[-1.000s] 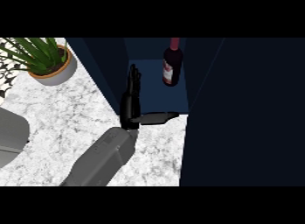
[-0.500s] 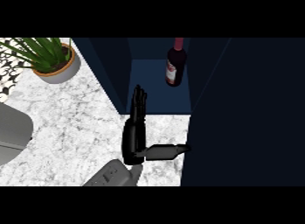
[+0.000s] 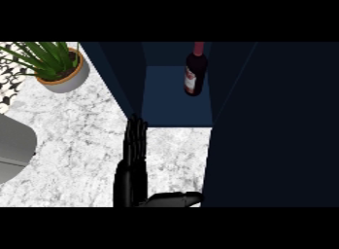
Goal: Pick up the wine, place it into the cabinet and close the cabinet
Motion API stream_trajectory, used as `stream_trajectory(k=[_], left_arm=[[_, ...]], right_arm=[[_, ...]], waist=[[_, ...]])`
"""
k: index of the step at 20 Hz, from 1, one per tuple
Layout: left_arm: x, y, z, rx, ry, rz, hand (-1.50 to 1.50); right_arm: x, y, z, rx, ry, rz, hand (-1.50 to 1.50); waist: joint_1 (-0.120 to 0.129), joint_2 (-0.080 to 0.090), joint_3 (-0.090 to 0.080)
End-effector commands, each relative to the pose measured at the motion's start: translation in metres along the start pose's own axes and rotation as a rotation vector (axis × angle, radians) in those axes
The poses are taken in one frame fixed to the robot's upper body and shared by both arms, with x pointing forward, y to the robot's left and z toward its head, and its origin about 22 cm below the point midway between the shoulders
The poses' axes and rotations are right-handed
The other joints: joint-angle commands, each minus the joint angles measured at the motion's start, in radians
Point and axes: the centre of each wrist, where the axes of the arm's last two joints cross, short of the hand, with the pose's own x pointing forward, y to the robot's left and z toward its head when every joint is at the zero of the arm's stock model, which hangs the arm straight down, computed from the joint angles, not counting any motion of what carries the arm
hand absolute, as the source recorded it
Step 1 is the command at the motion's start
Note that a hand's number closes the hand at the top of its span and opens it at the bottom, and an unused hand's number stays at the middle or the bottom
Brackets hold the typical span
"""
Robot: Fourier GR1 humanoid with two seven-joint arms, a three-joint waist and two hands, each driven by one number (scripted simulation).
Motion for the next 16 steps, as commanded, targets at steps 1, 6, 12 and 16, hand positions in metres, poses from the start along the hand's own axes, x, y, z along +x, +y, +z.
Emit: stream_trajectory(k=[1, 6, 12, 16], left_arm=[[0.027, 0.006, 0.019, 0.006, -0.026, 0.036, -1.5], [0.029, 0.023, 0.029, -0.063, 0.01, 0.039, -1.5], [0.069, 0.056, 0.041, -0.14, 0.0, 0.042, -1.5], [0.077, 0.076, 0.039, -0.158, -0.013, 0.039, -1.5]], right_arm=[[0.004, -0.002, 0.015, 0.033, -0.018, -0.021, -1.5], [0.007, -0.002, 0.029, 0.103, 0.017, -0.082, -1.5], [0.003, 0.003, 0.023, 0.207, 0.032, -0.033, 1.5], [0.011, 0.006, 0.014, 0.23, 0.016, 0.007, 1.5]], waist=[[-0.001, 0.0, 0.0], [-0.008, 0.0, 0.0], [-0.001, 0.0, 0.0], [0.002, 0.001, -0.001]])
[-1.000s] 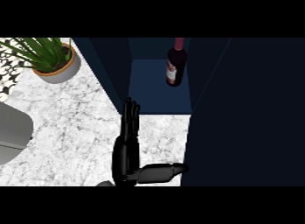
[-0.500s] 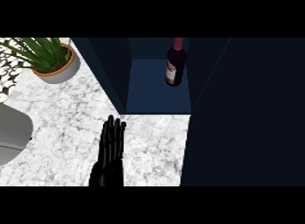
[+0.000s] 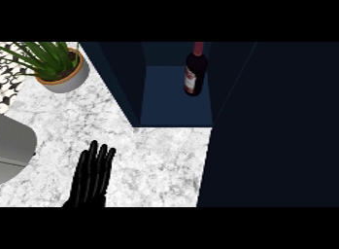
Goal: Pick up the wine, place it into the cabinet and close the cabinet
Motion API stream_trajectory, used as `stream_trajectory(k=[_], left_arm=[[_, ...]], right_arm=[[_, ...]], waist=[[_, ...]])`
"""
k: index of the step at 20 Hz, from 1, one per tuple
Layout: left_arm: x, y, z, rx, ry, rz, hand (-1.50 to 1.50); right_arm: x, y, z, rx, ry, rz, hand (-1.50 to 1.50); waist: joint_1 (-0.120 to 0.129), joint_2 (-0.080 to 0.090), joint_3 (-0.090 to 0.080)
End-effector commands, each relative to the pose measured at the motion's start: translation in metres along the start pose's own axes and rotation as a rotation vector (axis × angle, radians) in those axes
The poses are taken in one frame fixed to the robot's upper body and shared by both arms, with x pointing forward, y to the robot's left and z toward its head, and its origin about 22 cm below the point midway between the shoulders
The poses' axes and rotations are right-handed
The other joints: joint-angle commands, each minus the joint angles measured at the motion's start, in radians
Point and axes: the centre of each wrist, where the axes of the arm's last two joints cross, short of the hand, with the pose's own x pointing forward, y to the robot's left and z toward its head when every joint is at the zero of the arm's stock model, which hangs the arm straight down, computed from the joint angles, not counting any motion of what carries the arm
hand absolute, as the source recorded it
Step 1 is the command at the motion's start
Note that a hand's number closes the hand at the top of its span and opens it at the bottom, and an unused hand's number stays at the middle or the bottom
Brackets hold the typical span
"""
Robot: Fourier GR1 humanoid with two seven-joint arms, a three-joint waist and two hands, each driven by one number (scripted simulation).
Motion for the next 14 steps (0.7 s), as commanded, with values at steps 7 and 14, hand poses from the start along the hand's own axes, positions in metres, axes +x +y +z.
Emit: stream_trajectory(k=[7, 14], left_arm=[[0.023, 0.052, 0.001, 0.022, -0.01, -0.016, -1.5], [0.036, 0.089, 0.005, 0.065, -0.05, -0.021, -1.5]], right_arm=[[0.004, 0.018, 0.023, 0.183, 0.068, -0.237, 1.5], [0.011, 0.044, 0.025, 0.343, 0.063, -0.209, 1.5]], waist=[[0.002, 0.0, -0.001], [0.008, -0.002, -0.002]])
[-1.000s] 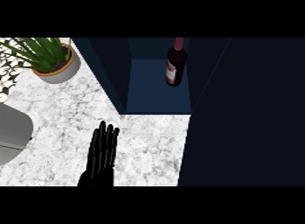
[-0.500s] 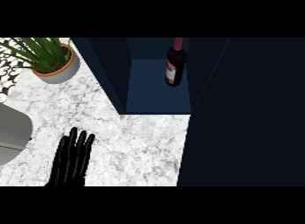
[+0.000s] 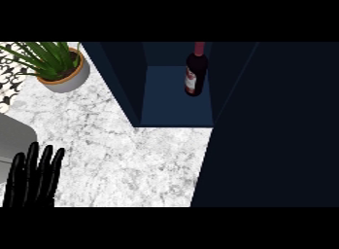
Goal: Pick up the wine, place it into the cabinet and close the cabinet
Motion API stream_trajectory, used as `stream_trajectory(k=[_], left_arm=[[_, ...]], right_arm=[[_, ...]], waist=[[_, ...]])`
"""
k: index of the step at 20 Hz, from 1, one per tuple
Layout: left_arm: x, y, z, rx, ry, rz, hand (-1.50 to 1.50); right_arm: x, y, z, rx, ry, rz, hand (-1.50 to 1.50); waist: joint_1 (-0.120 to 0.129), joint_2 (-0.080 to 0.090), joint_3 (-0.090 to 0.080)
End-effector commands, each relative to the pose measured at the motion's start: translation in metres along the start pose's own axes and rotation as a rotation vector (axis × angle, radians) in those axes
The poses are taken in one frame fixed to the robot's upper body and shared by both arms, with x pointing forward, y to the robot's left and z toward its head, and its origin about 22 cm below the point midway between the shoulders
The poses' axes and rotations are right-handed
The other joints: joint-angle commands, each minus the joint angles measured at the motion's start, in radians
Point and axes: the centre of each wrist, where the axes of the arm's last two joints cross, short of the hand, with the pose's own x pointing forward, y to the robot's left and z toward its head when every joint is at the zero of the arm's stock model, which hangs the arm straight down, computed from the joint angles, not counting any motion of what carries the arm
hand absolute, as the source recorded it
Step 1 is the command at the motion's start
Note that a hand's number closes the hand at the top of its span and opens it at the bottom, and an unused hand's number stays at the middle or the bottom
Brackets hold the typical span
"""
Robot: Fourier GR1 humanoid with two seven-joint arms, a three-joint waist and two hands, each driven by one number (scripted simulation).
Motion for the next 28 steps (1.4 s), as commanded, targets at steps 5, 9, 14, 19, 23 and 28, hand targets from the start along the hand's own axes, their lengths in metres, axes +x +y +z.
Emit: stream_trajectory(k=[5, 9, 14, 19, 23, 28], left_arm=[[0.026, 0.049, -0.012, 0.052, -0.034, -0.033, -1.5], [0.024, 0.066, -0.015, 0.048, -0.006, -0.016, -1.5], [0.047, 0.077, -0.022, 0.038, -0.017, -0.031, -1.5], [0.047, 0.096, -0.017, 0.035, 0.014, -0.025, -1.5], [0.046, 0.095, -0.016, 0.015, 0.016, -0.032, -1.5], [0.052, 0.099, -0.028, -0.002, 0.013, 0.017, -1.5]], right_arm=[[0.027, 0.04, 0.022, 0.228, -0.102, 0.001, 1.5], [0.032, 0.062, 0.018, 0.267, -0.1, -0.013, 1.5], [0.028, 0.083, 0.01, 0.269, -0.11, -0.046, 1.5], [0.02, 0.094, -0.001, 0.235, -0.123, -0.041, 1.5], [0.018, 0.098, -0.012, 0.194, -0.157, -0.018, 1.5], [0.023, 0.108, -0.032, 0.157, -0.194, 0.057, 1.5]], waist=[[-0.005, -0.003, -0.001], [-0.01, -0.003, -0.002], [-0.006, -0.005, -0.002], [0.001, -0.008, -0.004], [0.004, -0.008, -0.005], [0.009, -0.002, -0.004]])
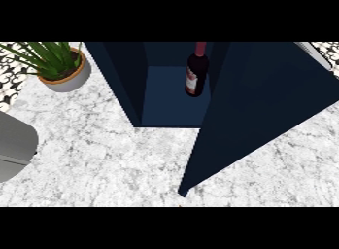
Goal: Pick up the wine, place it into the cabinet and close the cabinet
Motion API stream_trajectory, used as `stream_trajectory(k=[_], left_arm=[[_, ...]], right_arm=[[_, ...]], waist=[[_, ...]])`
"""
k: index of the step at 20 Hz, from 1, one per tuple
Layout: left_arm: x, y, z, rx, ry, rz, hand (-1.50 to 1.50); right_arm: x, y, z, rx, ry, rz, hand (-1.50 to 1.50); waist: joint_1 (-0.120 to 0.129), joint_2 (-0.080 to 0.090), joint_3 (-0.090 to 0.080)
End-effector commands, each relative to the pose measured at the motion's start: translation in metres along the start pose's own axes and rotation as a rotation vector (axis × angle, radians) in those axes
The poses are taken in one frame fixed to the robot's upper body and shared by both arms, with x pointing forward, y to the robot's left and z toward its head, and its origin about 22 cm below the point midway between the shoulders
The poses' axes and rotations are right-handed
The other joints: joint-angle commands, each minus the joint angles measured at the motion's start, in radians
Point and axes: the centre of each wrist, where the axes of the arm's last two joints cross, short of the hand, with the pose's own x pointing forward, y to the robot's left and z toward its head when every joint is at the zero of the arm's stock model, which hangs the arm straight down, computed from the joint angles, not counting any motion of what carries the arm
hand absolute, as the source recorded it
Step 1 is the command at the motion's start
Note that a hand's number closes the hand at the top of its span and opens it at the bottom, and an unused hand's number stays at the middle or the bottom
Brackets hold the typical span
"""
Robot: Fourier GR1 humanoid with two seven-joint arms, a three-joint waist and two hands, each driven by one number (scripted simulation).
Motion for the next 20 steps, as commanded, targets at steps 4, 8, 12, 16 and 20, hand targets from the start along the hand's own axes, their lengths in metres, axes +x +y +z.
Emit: stream_trajectory(k=[4, 8, 12, 16, 20], left_arm=[[-0.006, -0.004, -0.002, -0.009, 0.016, 0.054, -1.5], [-0.001, -0.009, -0.014, -0.025, 0.013, 0.064, -1.5], [0.0, -0.009, -0.021, -0.026, 0.001, 0.07, -1.5], [-0.004, -0.008, -0.015, -0.031, 0.019, 0.053, -1.5], [-0.009, -0.009, -0.03, 0.001, 0.0, 0.068, -1.5]], right_arm=[[0.009, 0.039, -0.03, 0.074, -0.079, 0.028, 1.5], [0.021, 0.033, -0.045, 0.111, -0.07, 0.021, 1.5], [0.018, 0.03, -0.073, 0.064, -0.077, -0.023, 1.5], [0.038, 0.023, -0.111, 0.063, -0.084, 0.002, 1.5], [0.049, 0.028, -0.155, 0.006, -0.093, 0.037, 1.5]], waist=[[0.006, 0.005, 0.0], [0.016, 0.01, 0.0], [0.032, 0.014, 0.0], [0.038, 0.013, 0.001], [0.025, 0.013, 0.001]])
